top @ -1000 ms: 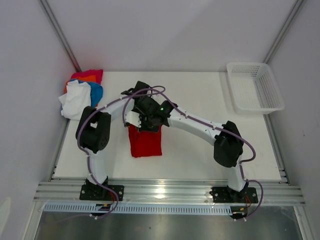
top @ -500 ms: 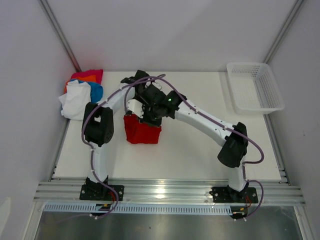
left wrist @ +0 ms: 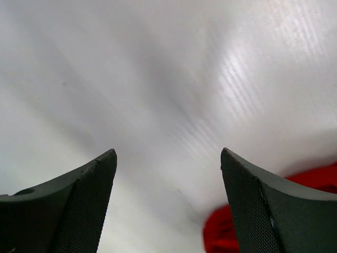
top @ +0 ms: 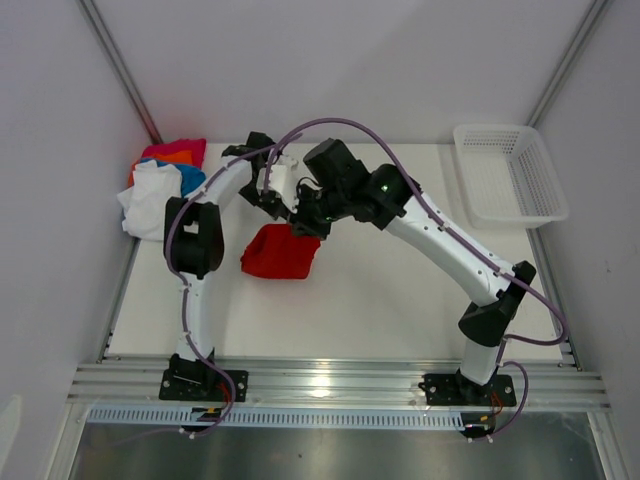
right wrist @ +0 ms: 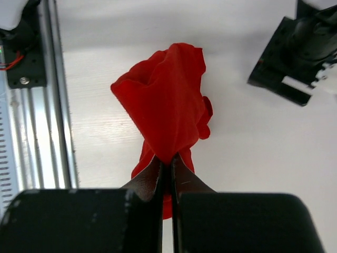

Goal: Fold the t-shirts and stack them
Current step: Fold the tshirt

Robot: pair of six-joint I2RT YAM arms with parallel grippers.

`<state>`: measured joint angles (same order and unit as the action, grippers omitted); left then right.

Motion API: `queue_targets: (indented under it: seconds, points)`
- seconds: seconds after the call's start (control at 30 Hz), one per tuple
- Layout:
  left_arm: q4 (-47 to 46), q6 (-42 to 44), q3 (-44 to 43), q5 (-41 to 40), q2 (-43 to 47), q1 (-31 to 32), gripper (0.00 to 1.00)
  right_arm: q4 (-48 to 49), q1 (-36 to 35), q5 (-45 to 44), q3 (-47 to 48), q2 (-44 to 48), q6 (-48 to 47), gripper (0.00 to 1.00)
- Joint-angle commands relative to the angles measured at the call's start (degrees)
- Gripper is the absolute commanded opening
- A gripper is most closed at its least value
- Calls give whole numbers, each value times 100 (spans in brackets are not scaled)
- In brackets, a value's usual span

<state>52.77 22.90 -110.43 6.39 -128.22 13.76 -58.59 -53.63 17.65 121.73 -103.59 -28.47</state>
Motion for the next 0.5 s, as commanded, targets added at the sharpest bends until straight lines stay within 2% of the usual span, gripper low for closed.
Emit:
queue_targets:
  seconds: [0.0, 0.3, 0.47]
  points:
    - [-118, -92, -93, -130, 78, 13, 82, -267, -78, 467, 272, 85, 192, 0]
    - [-241, -171, 417, 134, 394, 13, 82, -74, -183, 380, -211, -257, 44, 0]
    - [-548, -513, 654, 143, 701, -66, 82, 304, -245, -42, -528, -696, -343, 0]
